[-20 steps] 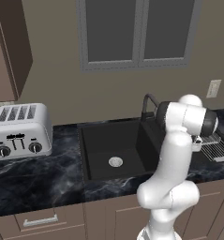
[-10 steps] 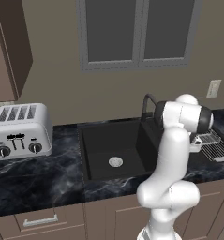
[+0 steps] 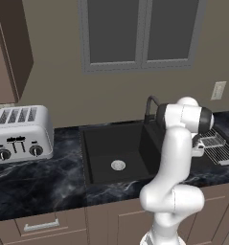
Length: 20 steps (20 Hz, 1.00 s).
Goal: Move any existing items from the left basin to the right basin for drying. Then move the measuring cup from the counter to the left basin of the sink for washing.
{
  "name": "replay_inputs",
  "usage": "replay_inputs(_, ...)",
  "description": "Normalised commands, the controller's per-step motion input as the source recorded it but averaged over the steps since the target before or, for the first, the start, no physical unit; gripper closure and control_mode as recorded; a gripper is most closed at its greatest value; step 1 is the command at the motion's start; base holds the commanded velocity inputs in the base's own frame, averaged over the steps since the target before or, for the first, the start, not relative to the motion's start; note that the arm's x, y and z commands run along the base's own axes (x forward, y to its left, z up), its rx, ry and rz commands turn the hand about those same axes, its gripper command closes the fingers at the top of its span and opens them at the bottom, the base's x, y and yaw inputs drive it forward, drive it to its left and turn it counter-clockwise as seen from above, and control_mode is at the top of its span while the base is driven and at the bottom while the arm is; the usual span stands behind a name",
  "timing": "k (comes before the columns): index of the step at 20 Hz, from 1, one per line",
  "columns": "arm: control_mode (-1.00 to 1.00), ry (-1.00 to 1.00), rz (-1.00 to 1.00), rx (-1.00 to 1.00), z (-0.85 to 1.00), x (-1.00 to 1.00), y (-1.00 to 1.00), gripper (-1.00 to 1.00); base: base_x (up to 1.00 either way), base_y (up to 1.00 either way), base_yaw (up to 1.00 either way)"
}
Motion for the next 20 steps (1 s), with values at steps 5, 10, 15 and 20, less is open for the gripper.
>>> replay_inputs(5, -1.00, 0.00, 0.00, 0.00, -0.21, 0.16, -0.02, 1.00, 0.00, 0.00, 0.00)
replay_inputs(10, -1.00, 0.00, 0.00, 0.00, -0.19, 0.16, -0.02, 1.00, 0.00, 0.00, 0.00)
replay_inputs(15, -1.00, 0.00, 0.00, 0.00, -0.20, 0.16, -0.03, 1.00, 0.00, 0.00, 0.00)
replay_inputs(20, -1.00, 0.00, 0.00, 0.00, -0.24, 0.12, -0.01, 1.00, 0.00, 0.00, 0.00)
